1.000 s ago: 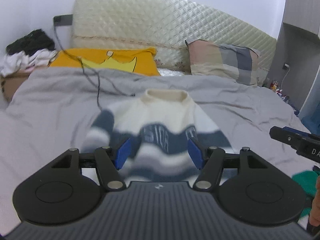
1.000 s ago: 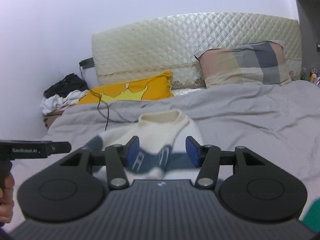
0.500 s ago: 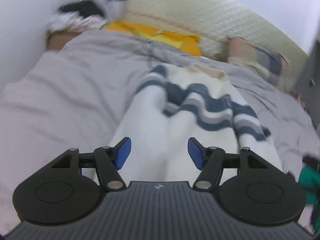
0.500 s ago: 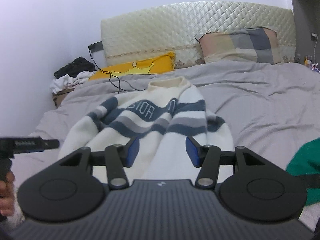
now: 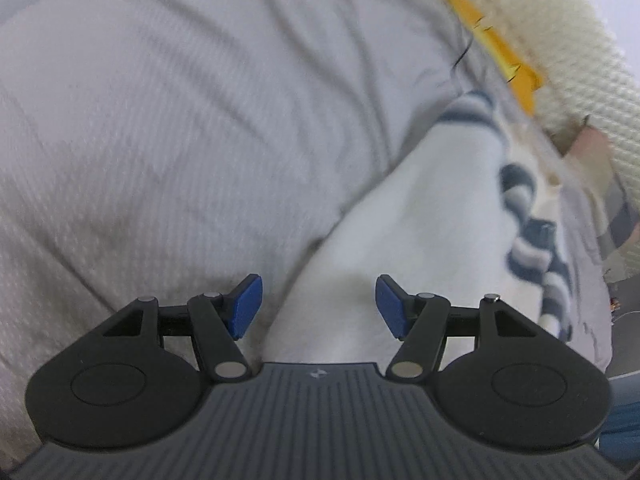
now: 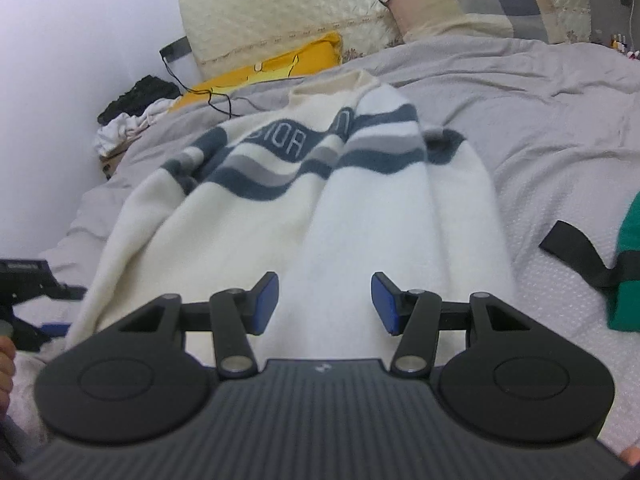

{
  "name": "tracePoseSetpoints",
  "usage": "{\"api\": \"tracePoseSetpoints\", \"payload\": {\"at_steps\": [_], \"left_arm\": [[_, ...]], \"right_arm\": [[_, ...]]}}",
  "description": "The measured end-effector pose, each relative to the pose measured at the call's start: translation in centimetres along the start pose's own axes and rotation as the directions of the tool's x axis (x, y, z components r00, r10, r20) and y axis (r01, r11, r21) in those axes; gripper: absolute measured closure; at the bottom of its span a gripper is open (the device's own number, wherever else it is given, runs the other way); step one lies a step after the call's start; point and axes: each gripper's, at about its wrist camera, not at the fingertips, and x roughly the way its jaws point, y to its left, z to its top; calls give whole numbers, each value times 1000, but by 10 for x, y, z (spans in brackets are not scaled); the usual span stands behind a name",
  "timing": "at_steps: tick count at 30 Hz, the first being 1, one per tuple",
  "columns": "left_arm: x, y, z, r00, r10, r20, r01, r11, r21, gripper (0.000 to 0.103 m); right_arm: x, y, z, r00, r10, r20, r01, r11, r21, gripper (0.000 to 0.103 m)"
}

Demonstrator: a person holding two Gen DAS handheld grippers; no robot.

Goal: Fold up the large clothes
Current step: 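Grasp a sweater sleeve with the left gripper and pull it outward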

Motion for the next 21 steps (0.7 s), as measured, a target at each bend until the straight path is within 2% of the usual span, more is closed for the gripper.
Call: {"api": "tracePoseSetpoints", "payload": {"at_steps": [5, 11, 14, 15, 18, 19, 21], "left_arm": [[9, -4, -8, 999, 12, -33, -11, 1000, 20, 35], [6, 8, -24, 995, -39, -90, 32, 996, -80, 37], [7, -2, -32, 995, -13, -97, 9, 999, -48, 55], [7, -4, -32, 995, -5, -101, 1, 999, -40, 68], [14, -7, -23, 995, 13, -100, -19, 998, -66, 92], [9, -5, -21, 997, 25, -68, -31, 996, -80, 94], [-2, -9, -13, 997, 79, -6, -79, 996, -47, 94]], "right_arm": [[10, 7, 2, 998, -37, 52, 40, 997, -69, 50], [29, 1, 5, 999, -30, 22, 31, 998, -51, 50], [37, -7, 8, 999, -52, 11, 52, 998, -32, 50], [39, -10, 9, 999, -49, 3, 49, 999, -15, 50], [42, -13, 9, 999, -47, -6, 47, 999, 1, 50], [42, -13, 9, 999, -51, -3, 51, 999, -2, 50], [41, -14, 9, 998, -56, 1, 56, 998, 2, 50]]}}
